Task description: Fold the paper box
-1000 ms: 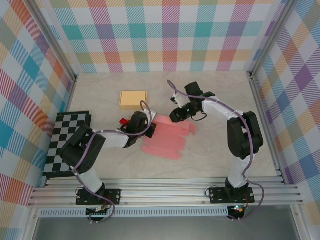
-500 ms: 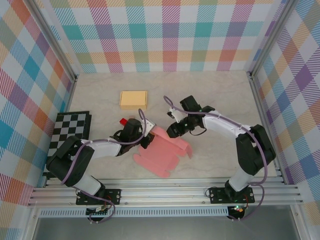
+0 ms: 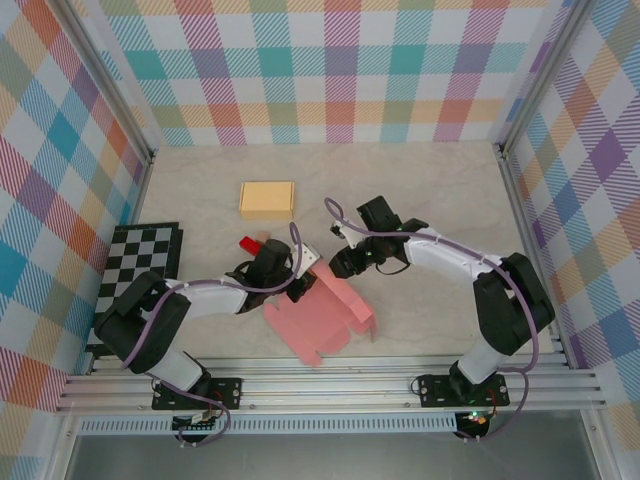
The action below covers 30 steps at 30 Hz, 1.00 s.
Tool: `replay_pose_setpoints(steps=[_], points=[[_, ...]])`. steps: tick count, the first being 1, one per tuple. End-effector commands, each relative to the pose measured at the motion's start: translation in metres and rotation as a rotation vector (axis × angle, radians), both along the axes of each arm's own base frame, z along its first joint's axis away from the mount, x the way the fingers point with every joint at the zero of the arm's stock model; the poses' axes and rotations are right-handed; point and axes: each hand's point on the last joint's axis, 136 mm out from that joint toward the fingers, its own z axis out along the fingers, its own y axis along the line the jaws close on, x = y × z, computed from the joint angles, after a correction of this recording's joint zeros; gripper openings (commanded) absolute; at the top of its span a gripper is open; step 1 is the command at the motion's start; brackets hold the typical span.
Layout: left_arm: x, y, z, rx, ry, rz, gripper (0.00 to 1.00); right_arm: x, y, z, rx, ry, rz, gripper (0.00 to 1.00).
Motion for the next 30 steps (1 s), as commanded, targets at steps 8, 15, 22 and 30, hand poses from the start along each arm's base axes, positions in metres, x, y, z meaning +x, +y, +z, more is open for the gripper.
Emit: replay_pose_setpoints(steps=[8,15,22,30], points=[[-0.014,-0.010,-0.026,0.116,-0.010,-0.062,0.10,-0.006,-0.001,0.003,0.006,0.014,-0.046,0.43],[-0.018,-0.013,-0.029,0.127,-0.017,-0.088,0.09,-0.010,0.005,0.021,0.067,0.047,-0.060,0.44],[-0.018,-0.013,-0.030,0.122,-0.016,-0.080,0.09,-0.021,-0.005,0.003,0.017,0.078,-0.050,0.43],[-0.005,-0.012,-0.033,0.051,-0.001,0.051,0.38,-0.032,-0.016,-0.023,-0.017,0.112,-0.049,0.41]])
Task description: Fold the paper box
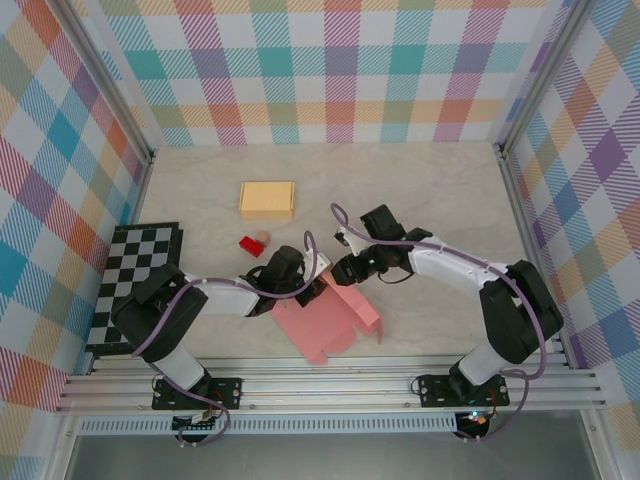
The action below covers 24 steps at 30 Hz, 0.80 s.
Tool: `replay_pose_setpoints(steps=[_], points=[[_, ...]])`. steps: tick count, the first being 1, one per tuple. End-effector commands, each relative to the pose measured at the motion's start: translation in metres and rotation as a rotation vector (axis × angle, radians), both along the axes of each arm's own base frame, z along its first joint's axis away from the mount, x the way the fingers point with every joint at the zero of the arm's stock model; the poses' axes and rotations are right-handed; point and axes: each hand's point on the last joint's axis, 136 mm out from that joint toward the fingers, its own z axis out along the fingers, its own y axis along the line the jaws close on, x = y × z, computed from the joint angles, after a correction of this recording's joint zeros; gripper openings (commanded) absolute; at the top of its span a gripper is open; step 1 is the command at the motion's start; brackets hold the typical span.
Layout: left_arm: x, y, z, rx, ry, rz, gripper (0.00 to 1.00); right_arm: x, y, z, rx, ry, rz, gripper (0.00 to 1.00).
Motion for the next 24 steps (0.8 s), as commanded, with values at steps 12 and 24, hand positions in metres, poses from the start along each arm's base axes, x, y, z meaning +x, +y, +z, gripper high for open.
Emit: replay_pose_setpoints(steps=[12,24], points=[[0.018,-0.004,-0.006,-0.127,-0.032,0.139,0.43,-0.012,-0.012,-0.021,-0.023,0.077,0.014,0.38],[0.036,-0.016,-0.006,-0.186,-0.079,0.168,0.44,-0.012,-0.013,-0.023,-0.002,0.120,0.003,0.38]])
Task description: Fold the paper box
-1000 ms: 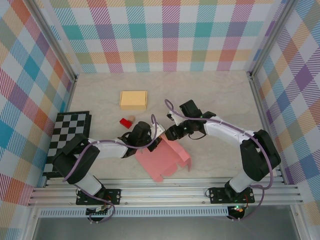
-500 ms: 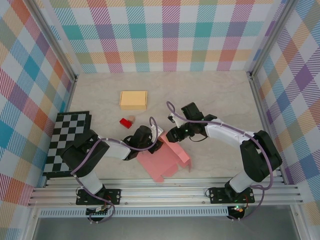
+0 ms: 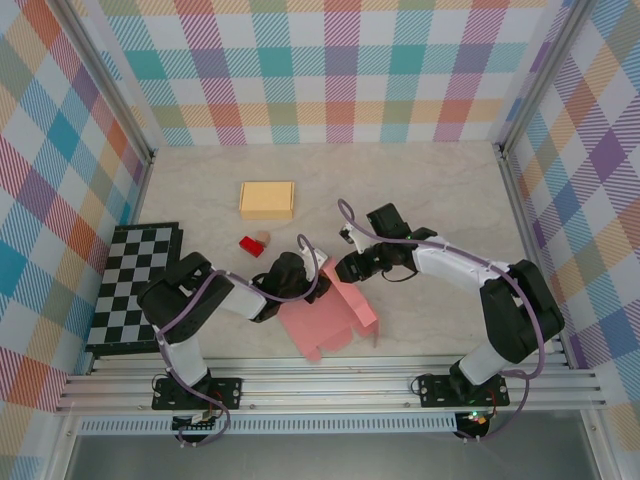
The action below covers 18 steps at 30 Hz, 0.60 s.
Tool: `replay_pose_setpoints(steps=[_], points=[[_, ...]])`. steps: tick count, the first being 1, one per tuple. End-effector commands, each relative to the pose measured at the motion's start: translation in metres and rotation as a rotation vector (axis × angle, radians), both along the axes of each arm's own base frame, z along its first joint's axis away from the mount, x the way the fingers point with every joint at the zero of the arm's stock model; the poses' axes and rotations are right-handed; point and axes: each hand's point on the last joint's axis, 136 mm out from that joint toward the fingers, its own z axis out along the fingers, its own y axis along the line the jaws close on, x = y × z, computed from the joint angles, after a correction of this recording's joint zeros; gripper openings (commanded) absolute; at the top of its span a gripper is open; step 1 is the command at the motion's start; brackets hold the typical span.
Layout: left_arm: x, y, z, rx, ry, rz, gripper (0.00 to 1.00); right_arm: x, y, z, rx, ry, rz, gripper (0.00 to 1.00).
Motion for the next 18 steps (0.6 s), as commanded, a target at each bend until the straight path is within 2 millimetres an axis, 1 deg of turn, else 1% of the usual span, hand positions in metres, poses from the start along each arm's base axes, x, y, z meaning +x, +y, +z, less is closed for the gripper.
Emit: replay_pose_setpoints(steps=[1,3,6,7,11,14,18], points=[[0.010,-0.008,0.004,-0.038,-0.025,0.030,0.43,-0.018,-0.007,-0.024,-0.043,0.100,0.016,0.37],[0.012,-0.009,0.004,-0.047,-0.027,0.034,0.41,-0.019,-0.008,-0.025,-0.044,0.103,0.017,0.37],[0.019,-0.006,0.006,-0.049,-0.048,0.070,0.37,-0.020,-0.010,-0.027,-0.053,0.109,0.012,0.37],[0.021,-0.004,0.007,-0.045,-0.057,0.085,0.35,-0.021,-0.010,-0.028,-0.054,0.112,0.013,0.37],[0.033,0.010,0.004,-0.005,-0.076,0.189,0.16,-0.023,-0.012,-0.030,-0.056,0.119,0.004,0.37],[0.037,0.019,-0.002,0.024,-0.074,0.241,0.12,-0.023,-0.011,-0.030,-0.048,0.127,-0.002,0.37],[0.037,0.022,-0.006,0.028,-0.061,0.258,0.12,-0.022,-0.009,-0.028,-0.032,0.143,-0.024,0.37]])
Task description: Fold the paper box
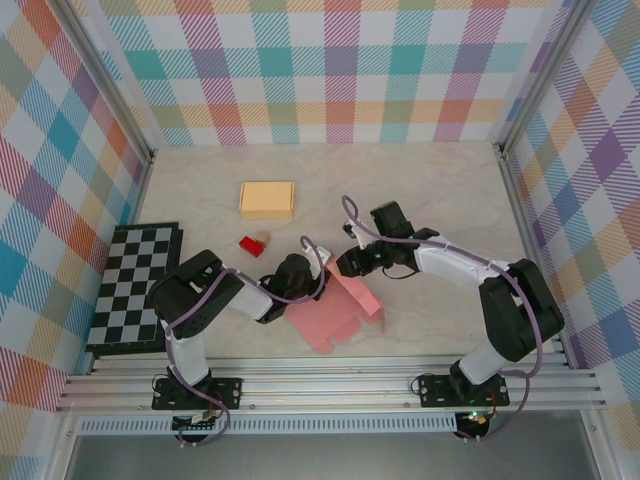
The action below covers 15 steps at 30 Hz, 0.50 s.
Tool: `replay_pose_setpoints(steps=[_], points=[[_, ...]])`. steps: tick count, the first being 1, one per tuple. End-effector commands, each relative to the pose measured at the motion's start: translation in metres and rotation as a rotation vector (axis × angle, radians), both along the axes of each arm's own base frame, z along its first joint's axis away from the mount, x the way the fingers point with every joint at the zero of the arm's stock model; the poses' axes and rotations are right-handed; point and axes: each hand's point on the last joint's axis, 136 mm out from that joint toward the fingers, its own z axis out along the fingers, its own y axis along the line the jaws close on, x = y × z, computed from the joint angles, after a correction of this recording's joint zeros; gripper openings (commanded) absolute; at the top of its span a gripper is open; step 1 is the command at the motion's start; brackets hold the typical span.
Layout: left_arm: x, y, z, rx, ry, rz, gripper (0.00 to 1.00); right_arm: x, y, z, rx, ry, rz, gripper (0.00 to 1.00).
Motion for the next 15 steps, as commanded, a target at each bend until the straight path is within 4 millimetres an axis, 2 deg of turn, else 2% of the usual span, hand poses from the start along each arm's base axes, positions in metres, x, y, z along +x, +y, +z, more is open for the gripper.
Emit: replay_pose_setpoints(steps=[1,6,8,11,15], points=[[0.020,0.024,-0.008,0.034,-0.010,0.165,0.12,-0.039,-0.008,-0.031,-0.055,0.196,0.013,0.37],[0.022,0.027,-0.009,0.039,-0.003,0.186,0.13,-0.035,-0.013,-0.034,-0.082,0.192,-0.028,0.37],[0.020,0.026,-0.005,0.030,-0.003,0.176,0.19,-0.033,-0.015,-0.036,-0.097,0.185,-0.037,0.37],[0.014,0.025,0.004,0.010,0.001,0.128,0.35,-0.034,-0.018,-0.038,-0.110,0.181,-0.041,0.37],[0.005,0.036,0.013,-0.018,0.012,0.096,0.42,-0.033,-0.020,-0.038,-0.119,0.171,-0.046,0.37]])
